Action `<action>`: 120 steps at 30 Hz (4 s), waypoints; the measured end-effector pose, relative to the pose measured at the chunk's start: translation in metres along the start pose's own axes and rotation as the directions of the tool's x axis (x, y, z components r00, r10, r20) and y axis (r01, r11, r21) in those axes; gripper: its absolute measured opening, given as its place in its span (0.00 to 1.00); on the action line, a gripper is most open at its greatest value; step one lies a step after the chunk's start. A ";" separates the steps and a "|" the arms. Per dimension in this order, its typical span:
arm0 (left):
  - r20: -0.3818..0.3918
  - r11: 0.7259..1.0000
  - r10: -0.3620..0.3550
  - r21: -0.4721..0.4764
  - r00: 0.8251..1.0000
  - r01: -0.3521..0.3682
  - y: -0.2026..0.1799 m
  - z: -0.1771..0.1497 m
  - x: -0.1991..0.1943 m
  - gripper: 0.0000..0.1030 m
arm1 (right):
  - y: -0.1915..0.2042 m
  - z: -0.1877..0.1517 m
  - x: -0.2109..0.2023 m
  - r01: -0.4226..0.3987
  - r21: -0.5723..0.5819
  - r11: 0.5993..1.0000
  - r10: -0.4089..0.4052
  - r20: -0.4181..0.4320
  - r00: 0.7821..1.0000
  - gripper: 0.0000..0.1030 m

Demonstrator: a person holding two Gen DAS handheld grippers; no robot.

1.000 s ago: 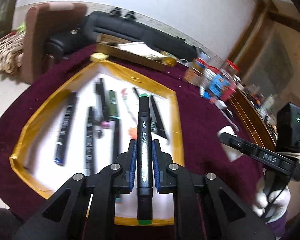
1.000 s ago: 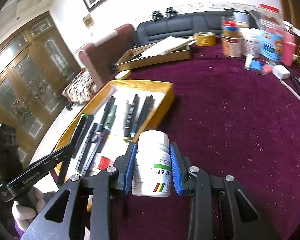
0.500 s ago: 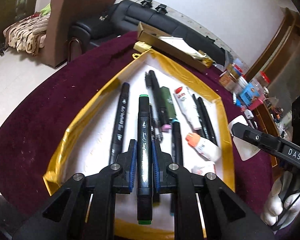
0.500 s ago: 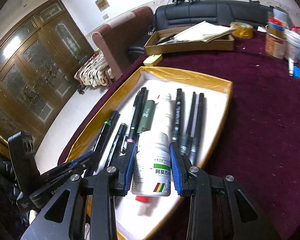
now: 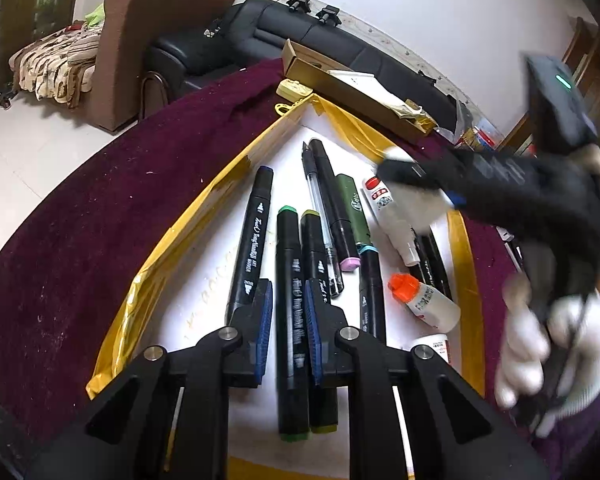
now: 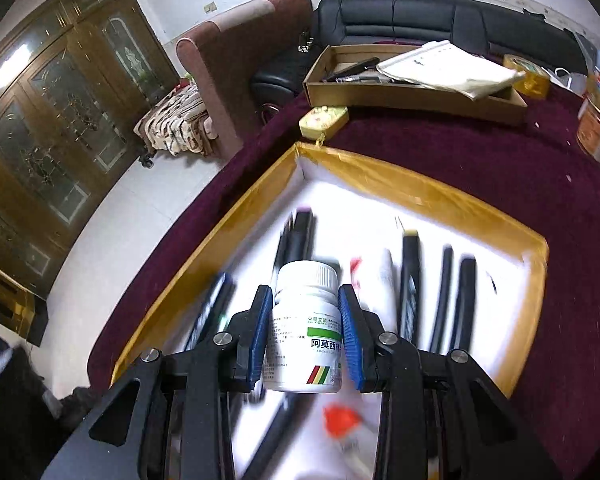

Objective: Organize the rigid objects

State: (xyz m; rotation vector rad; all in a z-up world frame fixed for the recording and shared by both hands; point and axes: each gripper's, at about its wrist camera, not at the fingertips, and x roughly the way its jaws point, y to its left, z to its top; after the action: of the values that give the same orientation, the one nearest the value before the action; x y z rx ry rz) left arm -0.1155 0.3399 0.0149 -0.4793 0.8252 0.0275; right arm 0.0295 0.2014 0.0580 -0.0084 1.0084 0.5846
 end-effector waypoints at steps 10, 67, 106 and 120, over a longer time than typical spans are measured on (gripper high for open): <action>0.023 0.998 -0.061 -0.011 0.998 0.061 0.005 0.000 -0.017 0.23 | 0.008 0.048 0.040 0.059 -0.005 0.998 -0.059 -0.009 0.998 0.29; 0.431 0.960 0.247 0.010 0.868 -0.279 -0.104 -0.044 -0.131 1.00 | 0.003 -0.191 -0.149 0.340 -0.098 0.935 -0.259 0.466 0.846 0.99; 0.332 0.936 0.329 0.009 0.884 -0.352 -0.080 -0.048 -0.099 1.00 | 0.014 -0.189 -0.119 0.305 -0.076 0.949 -0.261 0.346 0.901 0.99; 0.247 0.936 0.338 0.009 0.908 -0.351 -0.075 -0.045 -0.074 1.00 | -0.003 -0.178 -0.117 0.326 -0.047 0.944 -0.296 0.314 0.902 0.99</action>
State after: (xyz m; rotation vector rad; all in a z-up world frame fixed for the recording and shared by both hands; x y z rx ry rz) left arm -0.1822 0.2661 0.0710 -0.2670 0.6594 0.3841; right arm -0.1568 0.0973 0.0531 -0.1616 0.6592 0.3268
